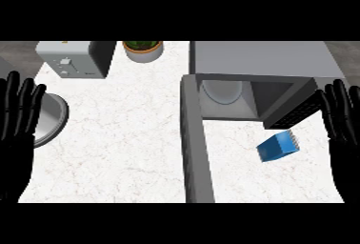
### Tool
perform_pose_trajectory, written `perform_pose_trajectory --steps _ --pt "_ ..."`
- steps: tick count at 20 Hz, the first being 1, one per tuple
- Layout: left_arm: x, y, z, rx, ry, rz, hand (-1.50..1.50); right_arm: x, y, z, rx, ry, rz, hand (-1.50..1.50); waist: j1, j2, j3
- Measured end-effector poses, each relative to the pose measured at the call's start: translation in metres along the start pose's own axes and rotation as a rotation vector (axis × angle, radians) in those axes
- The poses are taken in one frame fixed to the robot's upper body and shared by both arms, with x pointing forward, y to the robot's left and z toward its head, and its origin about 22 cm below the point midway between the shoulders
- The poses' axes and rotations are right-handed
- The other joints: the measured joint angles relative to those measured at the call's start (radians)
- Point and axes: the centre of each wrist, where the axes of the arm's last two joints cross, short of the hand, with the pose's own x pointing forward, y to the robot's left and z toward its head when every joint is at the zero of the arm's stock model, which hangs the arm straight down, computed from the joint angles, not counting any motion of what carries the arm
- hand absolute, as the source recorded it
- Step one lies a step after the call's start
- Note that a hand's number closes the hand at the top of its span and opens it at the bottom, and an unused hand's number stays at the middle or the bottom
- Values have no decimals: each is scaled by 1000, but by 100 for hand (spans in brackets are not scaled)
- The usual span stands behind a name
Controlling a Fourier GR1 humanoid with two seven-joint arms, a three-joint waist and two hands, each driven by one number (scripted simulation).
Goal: Pick up the milk, place it into the microwave and close the microwave
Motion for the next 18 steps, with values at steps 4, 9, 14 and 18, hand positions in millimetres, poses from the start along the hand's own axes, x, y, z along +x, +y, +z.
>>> perform_pose_trajectory --steps 4,9,14,18 --pt "4 7 3 7 8 6 -150 9 -4 -4 -19 5 41 -150 -7 13 28" --pt "9 12 11 0 71 117 -150 18 -19 -5 -29 40 13 -150 -9 18 39" --pt "22 23 34 10 104 196 -150 25 -26 6 -45 65 -10 -150 -10 19 43" --pt "35 35 55 3 117 210 -150 21 -26 7 -72 101 4 -150 -7 20 43"
